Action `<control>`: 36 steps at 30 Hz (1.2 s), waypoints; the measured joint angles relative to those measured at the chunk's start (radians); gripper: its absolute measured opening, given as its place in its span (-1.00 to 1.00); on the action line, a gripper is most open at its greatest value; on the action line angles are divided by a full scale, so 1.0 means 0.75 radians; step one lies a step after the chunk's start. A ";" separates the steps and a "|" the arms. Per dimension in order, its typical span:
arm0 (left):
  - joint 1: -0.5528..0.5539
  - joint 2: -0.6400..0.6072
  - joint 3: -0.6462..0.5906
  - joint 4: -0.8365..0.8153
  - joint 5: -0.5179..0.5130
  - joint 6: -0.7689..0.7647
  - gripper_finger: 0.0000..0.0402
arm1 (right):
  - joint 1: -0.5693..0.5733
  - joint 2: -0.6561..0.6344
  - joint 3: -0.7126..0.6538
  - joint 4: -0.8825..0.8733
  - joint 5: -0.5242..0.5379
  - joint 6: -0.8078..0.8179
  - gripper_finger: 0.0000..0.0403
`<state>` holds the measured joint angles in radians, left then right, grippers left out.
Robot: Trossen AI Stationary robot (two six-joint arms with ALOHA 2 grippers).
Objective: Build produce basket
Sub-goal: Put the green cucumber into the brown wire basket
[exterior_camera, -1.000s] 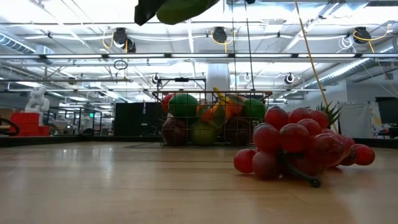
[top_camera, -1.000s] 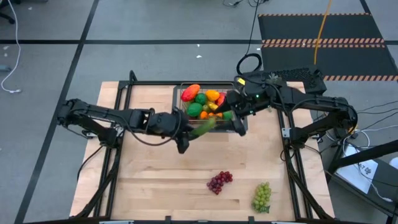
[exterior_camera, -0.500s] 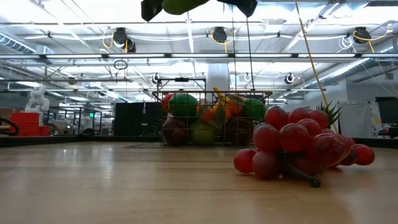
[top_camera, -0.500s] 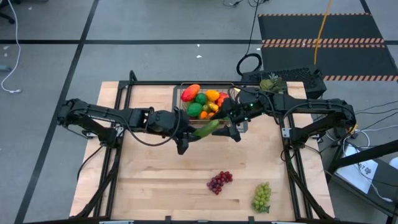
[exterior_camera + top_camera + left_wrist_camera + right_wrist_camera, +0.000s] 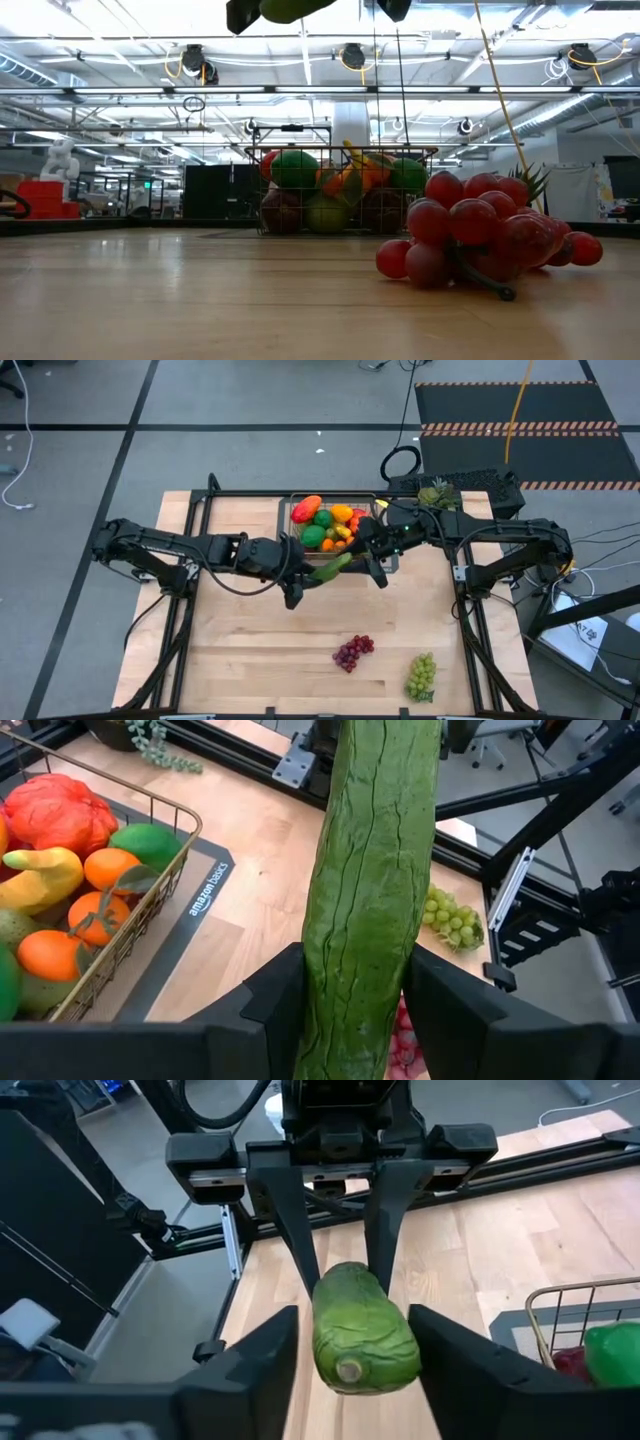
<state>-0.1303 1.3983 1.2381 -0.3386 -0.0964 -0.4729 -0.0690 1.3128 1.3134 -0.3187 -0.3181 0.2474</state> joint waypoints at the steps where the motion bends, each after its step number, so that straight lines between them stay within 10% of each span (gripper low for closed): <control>1: 0.000 0.000 0.000 0.000 0.000 -0.001 -0.22 | 0.000 0.000 0.000 0.000 0.000 -0.001 -0.13; 9: -0.003 0.000 0.000 0.002 0.028 -0.032 -0.16 | 0.000 0.000 0.000 0.000 -0.035 0.004 -0.35; 21: 0.004 -0.122 0.001 -0.092 -0.003 -0.106 0.62 | -0.002 -0.126 0.000 -0.044 -0.065 0.126 -0.37; 36: 0.005 -0.261 -0.003 -0.685 -0.091 -0.181 0.67 | -0.080 -0.383 0.001 -0.032 -0.072 0.421 -0.37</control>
<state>-0.1265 1.2022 1.2362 -0.8525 -0.1650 -0.6084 -0.1287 1.0252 1.3144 -0.3430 -0.3718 0.5628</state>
